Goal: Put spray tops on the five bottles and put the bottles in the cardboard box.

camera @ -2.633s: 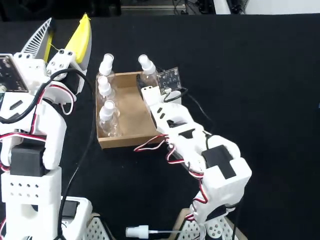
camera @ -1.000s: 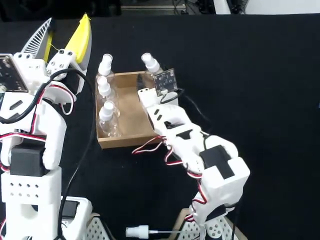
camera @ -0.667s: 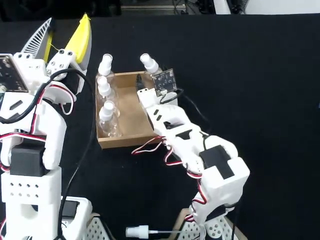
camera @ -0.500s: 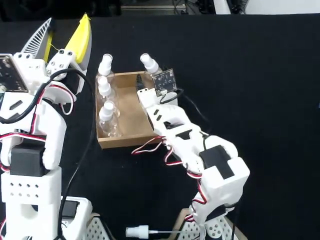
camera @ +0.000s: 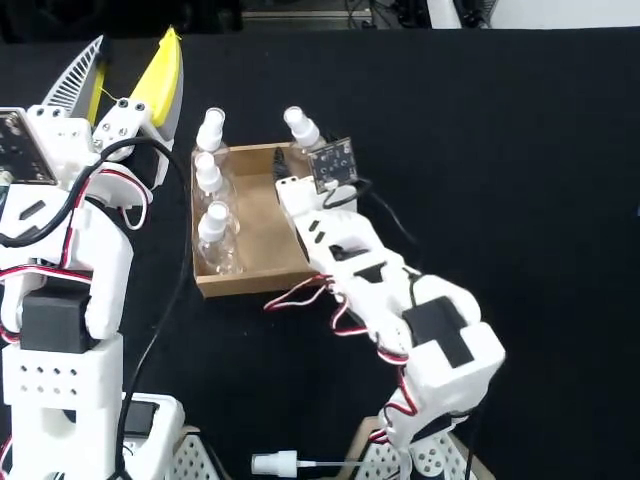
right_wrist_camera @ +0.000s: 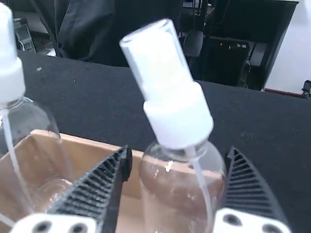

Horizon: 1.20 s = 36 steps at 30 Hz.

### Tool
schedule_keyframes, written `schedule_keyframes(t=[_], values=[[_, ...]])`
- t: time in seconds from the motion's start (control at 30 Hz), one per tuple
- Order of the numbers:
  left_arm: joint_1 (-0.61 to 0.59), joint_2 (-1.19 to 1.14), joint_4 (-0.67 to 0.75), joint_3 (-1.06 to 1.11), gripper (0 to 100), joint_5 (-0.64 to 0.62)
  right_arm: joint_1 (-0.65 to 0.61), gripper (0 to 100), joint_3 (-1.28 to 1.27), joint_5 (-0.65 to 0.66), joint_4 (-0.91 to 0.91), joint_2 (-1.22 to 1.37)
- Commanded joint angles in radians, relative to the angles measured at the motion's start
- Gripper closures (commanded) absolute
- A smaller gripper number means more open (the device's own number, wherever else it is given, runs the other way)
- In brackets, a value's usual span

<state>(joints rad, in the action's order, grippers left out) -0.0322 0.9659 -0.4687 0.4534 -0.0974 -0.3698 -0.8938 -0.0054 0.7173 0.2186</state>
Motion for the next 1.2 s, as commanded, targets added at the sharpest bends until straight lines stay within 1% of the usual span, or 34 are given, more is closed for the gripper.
schedule_keyframes(t=[0.0,0.23,0.47,0.8,1.03,1.17], values=[[0.001,0.015,0.018,-0.051,78,-0.002,0.008,73.2,0.004,-0.018,-0.003,-0.079],[0.001,0.015,0.018,-0.051,78,-0.002,0.043,73.2,0.008,-0.023,0.002,-0.079],[0.001,0.015,0.018,-0.051,78,-0.002,0.018,72.9,0.001,-0.025,-0.002,-0.088],[0.001,0.015,0.018,-0.051,78,-0.002,0.021,72.9,0.005,-0.020,0.003,-0.093],[0.001,0.015,0.018,-0.051,78,-0.002,0.017,72.9,-0.048,-0.025,-0.003,-0.205],[0.001,0.015,0.018,-0.051,78,-0.002,0.018,72.9,-0.059,-0.025,-0.003,-0.216]])
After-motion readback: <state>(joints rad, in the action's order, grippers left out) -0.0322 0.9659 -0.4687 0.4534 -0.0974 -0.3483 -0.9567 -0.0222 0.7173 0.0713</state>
